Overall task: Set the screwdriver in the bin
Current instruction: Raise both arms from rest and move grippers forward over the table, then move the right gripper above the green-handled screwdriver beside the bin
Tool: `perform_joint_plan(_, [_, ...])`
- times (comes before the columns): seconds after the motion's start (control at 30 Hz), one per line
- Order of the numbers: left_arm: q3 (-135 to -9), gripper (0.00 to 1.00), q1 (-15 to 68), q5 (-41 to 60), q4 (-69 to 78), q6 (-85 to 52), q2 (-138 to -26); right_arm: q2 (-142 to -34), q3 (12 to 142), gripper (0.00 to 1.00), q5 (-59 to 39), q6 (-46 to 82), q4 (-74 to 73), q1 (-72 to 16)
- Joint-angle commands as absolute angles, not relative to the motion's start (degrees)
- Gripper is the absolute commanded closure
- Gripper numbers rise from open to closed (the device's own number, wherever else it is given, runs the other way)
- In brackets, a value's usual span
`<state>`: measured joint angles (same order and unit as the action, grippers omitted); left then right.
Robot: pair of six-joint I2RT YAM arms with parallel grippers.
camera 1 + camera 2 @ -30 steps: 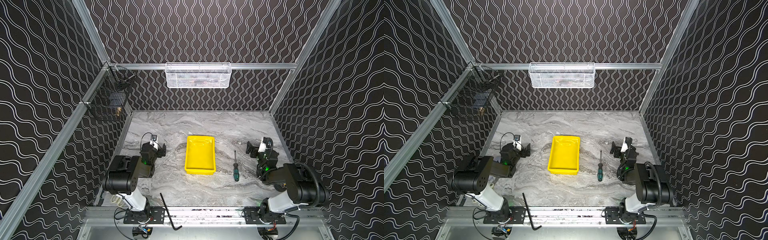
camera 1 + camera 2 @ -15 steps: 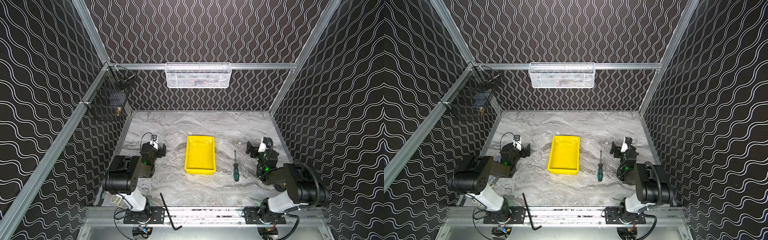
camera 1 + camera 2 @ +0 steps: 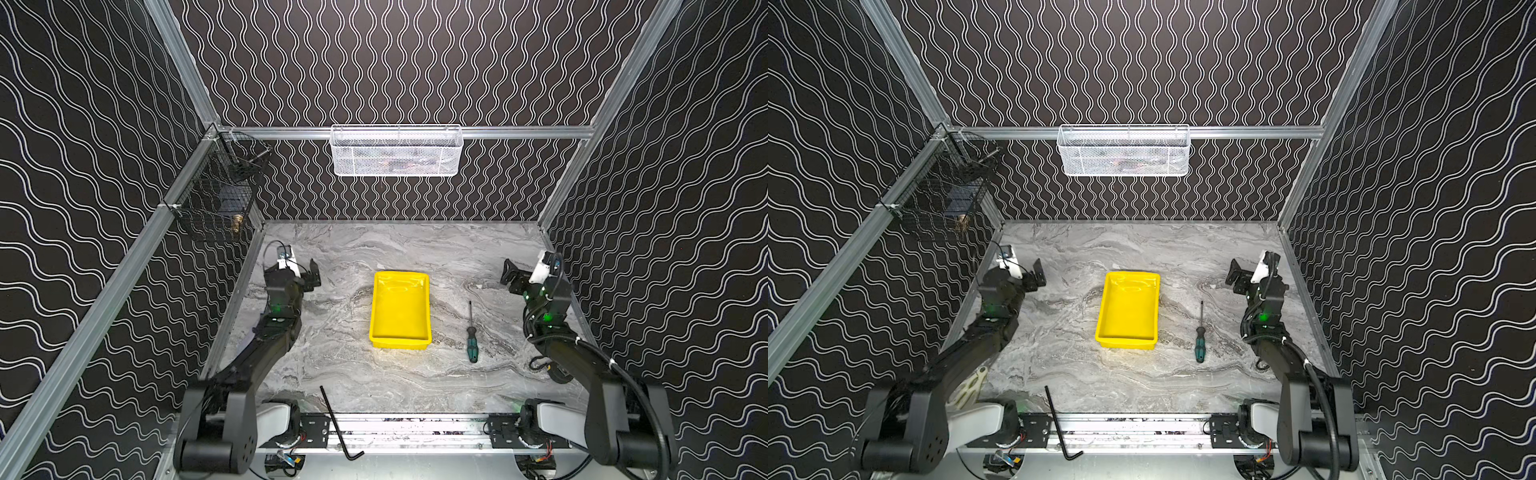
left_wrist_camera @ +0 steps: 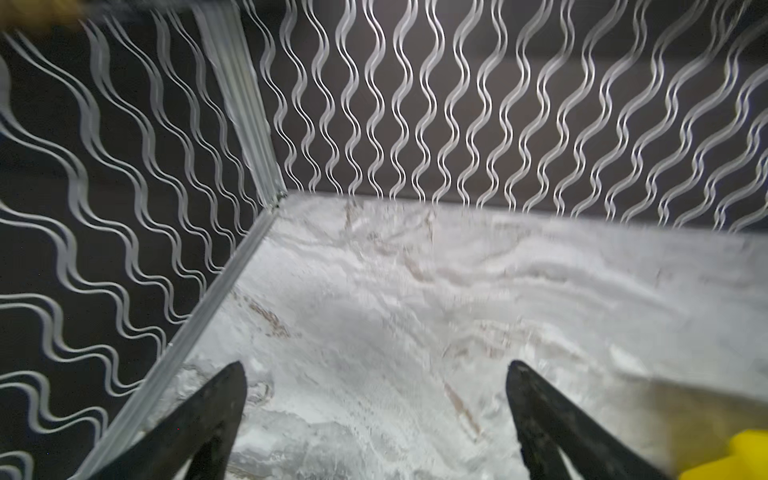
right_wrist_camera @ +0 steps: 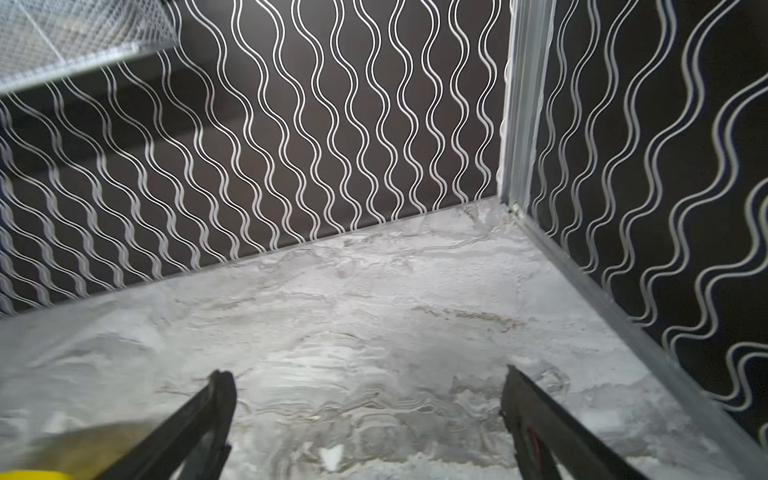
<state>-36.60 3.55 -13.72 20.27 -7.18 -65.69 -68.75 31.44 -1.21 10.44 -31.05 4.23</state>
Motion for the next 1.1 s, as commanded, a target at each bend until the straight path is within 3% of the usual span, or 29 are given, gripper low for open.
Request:
perform_joint_plan(0.0, [-43.56,0.01,3.62,-16.12,-2.47,-16.96,-62.32,-66.96,38.77,0.00,-5.54,16.17,-10.24,4.05])
perform_joint_plan(0.33, [-61.22,0.01,3.69,1.77,-27.16,-22.15,-66.96,-64.51,51.28,0.00,-6.84,17.14,15.51,-0.34])
perform_joint_plan(0.5, [-60.24,0.01,3.69,12.72,-30.50,-19.36,-68.32,-61.98,52.69,0.00,-2.26,16.26,24.24,-5.63])
perform_joint_plan(0.77, [-53.28,0.01,3.69,13.70,-32.81,-15.37,-64.42,-60.74,51.98,0.00,0.34,15.11,31.70,-10.48])
perform_joint_plan(1.07, [-51.18,0.01,4.66,12.28,-33.27,-15.65,-62.56,-62.18,47.16,0.01,1.67,14.51,30.02,-11.58])
